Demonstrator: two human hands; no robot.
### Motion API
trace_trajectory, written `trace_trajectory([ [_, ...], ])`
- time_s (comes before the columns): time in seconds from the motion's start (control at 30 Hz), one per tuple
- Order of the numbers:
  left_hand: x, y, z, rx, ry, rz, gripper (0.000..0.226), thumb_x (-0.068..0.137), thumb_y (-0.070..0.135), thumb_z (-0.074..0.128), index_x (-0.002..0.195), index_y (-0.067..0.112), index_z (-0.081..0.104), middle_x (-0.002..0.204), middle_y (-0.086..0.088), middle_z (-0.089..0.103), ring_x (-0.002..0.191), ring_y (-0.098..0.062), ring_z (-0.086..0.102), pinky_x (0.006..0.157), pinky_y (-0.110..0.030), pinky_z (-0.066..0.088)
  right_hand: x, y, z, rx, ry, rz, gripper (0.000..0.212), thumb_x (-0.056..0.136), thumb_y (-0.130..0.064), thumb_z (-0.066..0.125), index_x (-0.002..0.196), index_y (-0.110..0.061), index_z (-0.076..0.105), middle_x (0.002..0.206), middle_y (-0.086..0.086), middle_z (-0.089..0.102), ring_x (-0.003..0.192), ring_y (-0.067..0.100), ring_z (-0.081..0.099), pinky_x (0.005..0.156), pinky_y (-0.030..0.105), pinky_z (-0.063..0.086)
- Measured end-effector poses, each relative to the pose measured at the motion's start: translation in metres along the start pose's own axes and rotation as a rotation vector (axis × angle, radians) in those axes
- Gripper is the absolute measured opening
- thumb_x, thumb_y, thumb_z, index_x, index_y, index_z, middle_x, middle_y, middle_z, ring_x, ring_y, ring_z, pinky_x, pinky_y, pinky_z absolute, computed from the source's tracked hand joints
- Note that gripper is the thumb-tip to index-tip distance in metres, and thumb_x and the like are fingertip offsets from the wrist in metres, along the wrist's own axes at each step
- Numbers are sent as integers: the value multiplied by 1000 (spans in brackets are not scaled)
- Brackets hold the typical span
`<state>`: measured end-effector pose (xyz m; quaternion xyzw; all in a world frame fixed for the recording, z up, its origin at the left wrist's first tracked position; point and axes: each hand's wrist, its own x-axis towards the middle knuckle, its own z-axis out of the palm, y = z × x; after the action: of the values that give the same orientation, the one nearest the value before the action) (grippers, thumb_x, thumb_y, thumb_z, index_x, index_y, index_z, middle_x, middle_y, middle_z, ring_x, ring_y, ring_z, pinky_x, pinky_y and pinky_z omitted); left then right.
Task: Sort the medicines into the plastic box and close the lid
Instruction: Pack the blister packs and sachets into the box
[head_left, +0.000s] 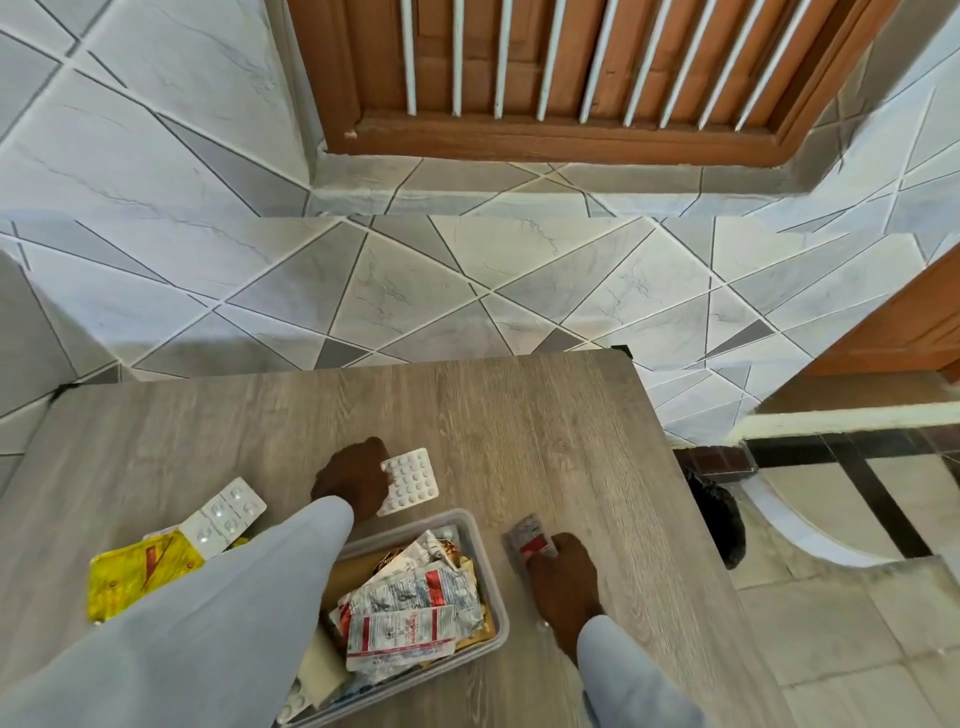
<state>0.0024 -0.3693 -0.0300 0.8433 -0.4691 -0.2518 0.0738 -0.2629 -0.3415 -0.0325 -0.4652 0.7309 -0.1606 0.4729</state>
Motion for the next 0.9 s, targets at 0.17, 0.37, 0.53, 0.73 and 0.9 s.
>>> trace_trajectory([
  [0.17, -16, -24, -44, -406, 199, -2, 6, 83, 19, 65, 88, 18, 62, 98, -11, 69, 83, -28, 62, 71, -34, 48, -7, -26, -24, 167, 165, -200, 10, 95, -17, 49, 104, -19, 51, 95, 6, 64, 80, 21, 63, 68, 39, 55],
  [0.37, -92, -74, -82, -855, 11, -2, 19, 78, -11, 66, 85, 6, 60, 75, -16, 61, 59, -23, 60, 44, -24, 53, -56, -48, -5, 47, -167, -395, 18, 91, -14, 59, 107, -22, 61, 101, -5, 69, 92, 14, 67, 78, 35, 57],
  [0.53, -152, -119, -53, -919, 34, -59, 36, 77, -20, 56, 86, 15, 52, 73, -12, 47, 55, -21, 48, 44, -28, 48, -100, -49, 40, 6, -289, -446, 30, 87, -4, 58, 104, -28, 64, 100, -10, 72, 87, 1, 67, 86, 34, 56],
  [0.73, -192, -144, -38, -706, 176, 11, 31, 75, -7, 61, 82, 23, 54, 67, -2, 49, 52, -8, 47, 49, -32, 49, -144, -63, 85, -38, -312, -551, 29, 88, -14, 58, 108, -35, 61, 105, -13, 70, 98, 2, 64, 92, 34, 53],
  [0.9, -212, -178, -18, -149, 313, 234, 25, 86, 41, 44, 107, 37, 57, 102, 9, 62, 90, -14, 63, 78, -25, 49, -161, -64, 127, -525, -309, -743, 42, 92, -25, 54, 133, -19, 46, 134, 2, 53, 129, 21, 46, 110, 30, 33],
])
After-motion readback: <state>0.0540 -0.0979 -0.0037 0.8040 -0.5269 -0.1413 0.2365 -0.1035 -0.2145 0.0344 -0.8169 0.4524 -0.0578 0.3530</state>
